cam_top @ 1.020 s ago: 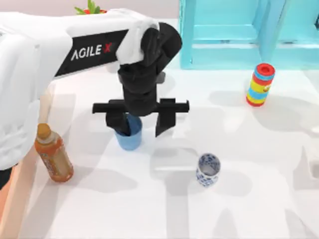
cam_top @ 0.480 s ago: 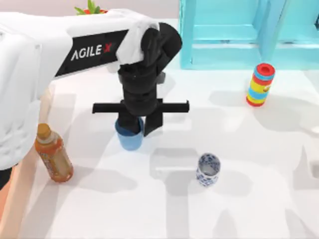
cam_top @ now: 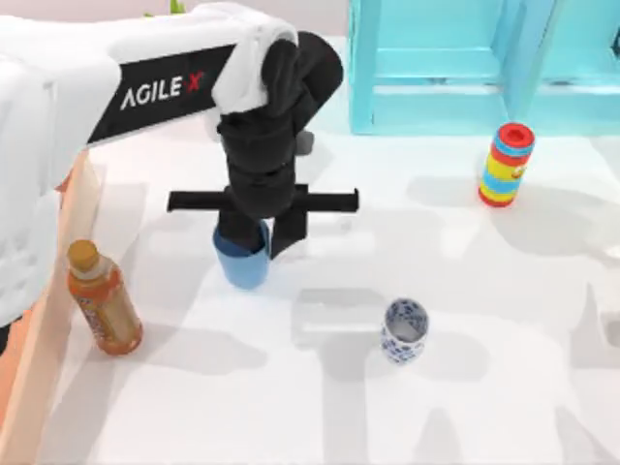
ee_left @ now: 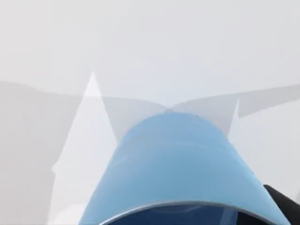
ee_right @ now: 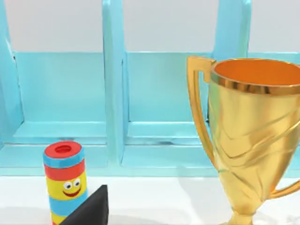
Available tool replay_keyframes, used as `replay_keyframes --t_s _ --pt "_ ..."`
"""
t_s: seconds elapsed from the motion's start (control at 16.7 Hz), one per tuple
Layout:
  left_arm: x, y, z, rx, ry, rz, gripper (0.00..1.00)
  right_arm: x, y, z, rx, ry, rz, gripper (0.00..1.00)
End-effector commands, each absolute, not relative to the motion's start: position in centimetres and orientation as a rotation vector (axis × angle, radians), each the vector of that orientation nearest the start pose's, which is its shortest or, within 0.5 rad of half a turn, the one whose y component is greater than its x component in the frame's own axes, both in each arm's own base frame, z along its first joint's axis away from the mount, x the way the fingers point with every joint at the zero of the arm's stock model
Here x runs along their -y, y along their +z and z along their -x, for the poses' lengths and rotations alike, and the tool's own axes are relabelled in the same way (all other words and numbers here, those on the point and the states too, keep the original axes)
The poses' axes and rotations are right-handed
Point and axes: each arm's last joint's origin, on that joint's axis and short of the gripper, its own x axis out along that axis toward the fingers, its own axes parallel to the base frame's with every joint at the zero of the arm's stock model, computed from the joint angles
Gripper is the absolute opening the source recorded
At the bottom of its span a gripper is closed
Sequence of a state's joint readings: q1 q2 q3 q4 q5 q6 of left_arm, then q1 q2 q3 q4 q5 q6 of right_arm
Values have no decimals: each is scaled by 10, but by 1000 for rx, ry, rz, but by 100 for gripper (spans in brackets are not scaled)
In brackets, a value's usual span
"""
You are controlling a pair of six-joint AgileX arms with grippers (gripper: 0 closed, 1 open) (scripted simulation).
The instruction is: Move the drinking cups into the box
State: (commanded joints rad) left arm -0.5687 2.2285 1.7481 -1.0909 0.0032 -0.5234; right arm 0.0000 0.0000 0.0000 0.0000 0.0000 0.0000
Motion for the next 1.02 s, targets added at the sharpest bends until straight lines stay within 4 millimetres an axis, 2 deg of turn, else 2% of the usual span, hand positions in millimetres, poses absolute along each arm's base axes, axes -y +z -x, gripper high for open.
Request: replay_keyframes --t_s 0.3,0.42,0.78,0.9,1.02 --pt "164 213 -371 -1574 -21 -23 0 1 160 -106 0 0 0 100" --pt "144 231 -368 -1570 -17 -17 0 1 160 -106 0 0 0 100" --pt "136 235 -368 -1570 -16 -19 0 1 160 -106 0 0 0 100" --pt "114 240 -368 -1568 -11 -10 0 1 160 -106 0 0 0 100" --pt "79 247 -365 -1569 -4 4 0 1 160 -106 0 0 0 100"
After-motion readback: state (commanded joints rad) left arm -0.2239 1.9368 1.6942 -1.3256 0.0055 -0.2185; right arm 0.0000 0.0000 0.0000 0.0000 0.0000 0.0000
